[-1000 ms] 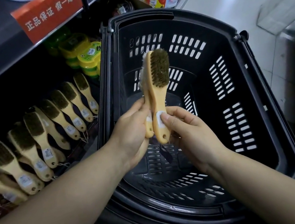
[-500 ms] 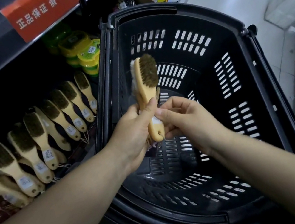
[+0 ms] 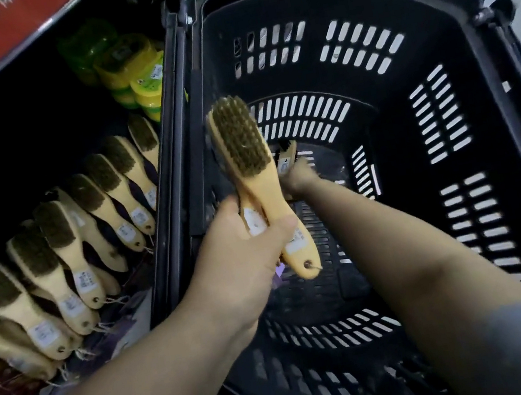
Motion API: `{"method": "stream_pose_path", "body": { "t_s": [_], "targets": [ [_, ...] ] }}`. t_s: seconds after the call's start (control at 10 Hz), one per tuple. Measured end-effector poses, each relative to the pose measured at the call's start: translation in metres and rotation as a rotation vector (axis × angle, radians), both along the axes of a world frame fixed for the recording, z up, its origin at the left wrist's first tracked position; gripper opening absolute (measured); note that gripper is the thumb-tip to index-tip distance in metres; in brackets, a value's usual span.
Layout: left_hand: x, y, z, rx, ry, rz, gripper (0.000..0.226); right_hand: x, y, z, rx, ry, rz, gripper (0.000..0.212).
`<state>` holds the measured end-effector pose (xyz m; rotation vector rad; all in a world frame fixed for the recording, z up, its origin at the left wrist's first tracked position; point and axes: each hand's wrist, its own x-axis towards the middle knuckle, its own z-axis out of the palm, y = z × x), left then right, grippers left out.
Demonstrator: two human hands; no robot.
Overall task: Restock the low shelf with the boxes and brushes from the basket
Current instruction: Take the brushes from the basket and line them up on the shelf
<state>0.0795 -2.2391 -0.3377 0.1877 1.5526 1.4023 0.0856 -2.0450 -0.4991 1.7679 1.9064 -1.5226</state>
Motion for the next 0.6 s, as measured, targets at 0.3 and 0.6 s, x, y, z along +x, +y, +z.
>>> {"method": "stream_pose_path", "body": {
  "t_s": [0.3, 0.6],
  "targets": [
    [-0.001, 0.0, -0.004, -0.005, 0.049, -0.048, 0.019, 0.013, -0.014, -0.006, -0.137, 0.019, -0.099, 0.04],
    [0.001, 0.007, 0.0, -0.068, -0.091, -0.08, 0.014, 0.085, -0.01, 0.106, -0.553, 0.3, 0.109, 0.004]
  ]
}}
